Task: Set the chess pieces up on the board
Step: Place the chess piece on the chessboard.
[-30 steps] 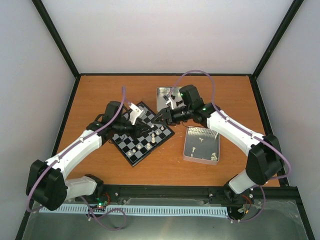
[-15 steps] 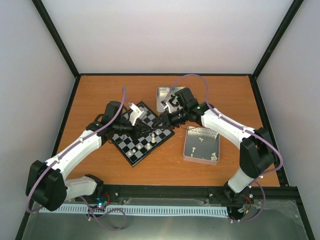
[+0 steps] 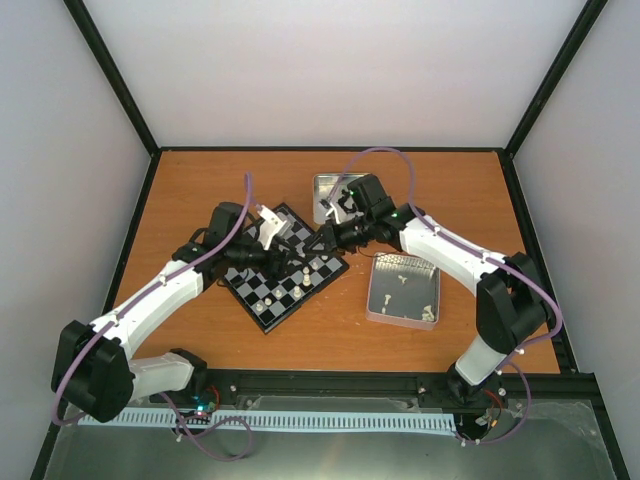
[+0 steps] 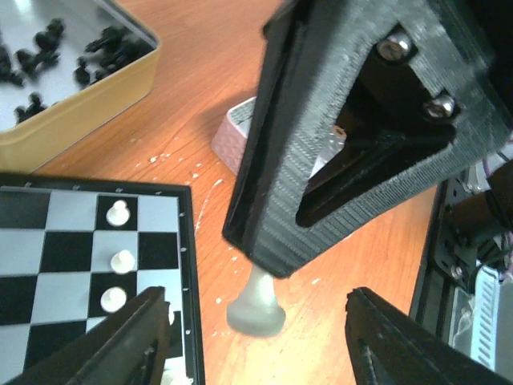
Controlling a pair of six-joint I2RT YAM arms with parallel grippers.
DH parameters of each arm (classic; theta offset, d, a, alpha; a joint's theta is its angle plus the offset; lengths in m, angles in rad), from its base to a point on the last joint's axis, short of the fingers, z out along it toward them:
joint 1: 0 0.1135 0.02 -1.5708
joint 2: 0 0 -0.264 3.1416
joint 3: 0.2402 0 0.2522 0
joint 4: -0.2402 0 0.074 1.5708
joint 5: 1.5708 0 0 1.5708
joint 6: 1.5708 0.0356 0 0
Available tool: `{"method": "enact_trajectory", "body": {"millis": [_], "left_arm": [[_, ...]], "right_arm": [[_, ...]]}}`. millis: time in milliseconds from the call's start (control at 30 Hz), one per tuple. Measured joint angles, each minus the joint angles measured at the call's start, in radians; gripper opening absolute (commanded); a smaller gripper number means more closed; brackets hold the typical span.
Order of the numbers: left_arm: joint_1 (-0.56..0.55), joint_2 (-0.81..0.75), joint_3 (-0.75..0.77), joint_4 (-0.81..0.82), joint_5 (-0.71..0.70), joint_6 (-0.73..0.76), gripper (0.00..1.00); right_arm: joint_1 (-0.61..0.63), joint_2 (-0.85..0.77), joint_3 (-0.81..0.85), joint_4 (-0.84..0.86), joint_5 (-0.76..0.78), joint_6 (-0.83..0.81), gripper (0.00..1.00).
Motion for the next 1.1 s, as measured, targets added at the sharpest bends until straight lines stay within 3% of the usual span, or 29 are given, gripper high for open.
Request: {"method": "enact_trajectory", "body": {"millis": [100, 333, 500, 733, 1100], "left_arm": [[0.0, 0.0, 0.0, -0.001, -0.077, -0.02, 0.7], [0.0, -0.016, -0.024, 0.0, -0.35, -0.135, 0.71], [0.0, -0.018, -0.035, 0.0, -0.516, -0.271, 0.7], [0.0, -0.026, -0.061, 0.001, -0.602, -0.408, 0.7], [0.0, -0.026, -0.063, 0.003, -0.623, -0.447, 0.7]], "right_arm": [[0.001, 0.0, 0.0, -0.025, 0.118, -0.028, 0.03], [0.028, 0.023, 0.0, -0.118, 0.621, -0.137, 0.04], [0.074, 0.076, 0.001, -0.142, 0.825, -0.18, 0.04], [0.129, 0.152, 0.006, -0.156, 0.949, -0.204, 0.04], [0.15, 0.19, -0.006, -0.124, 0.997, -0.202, 0.05]]}}
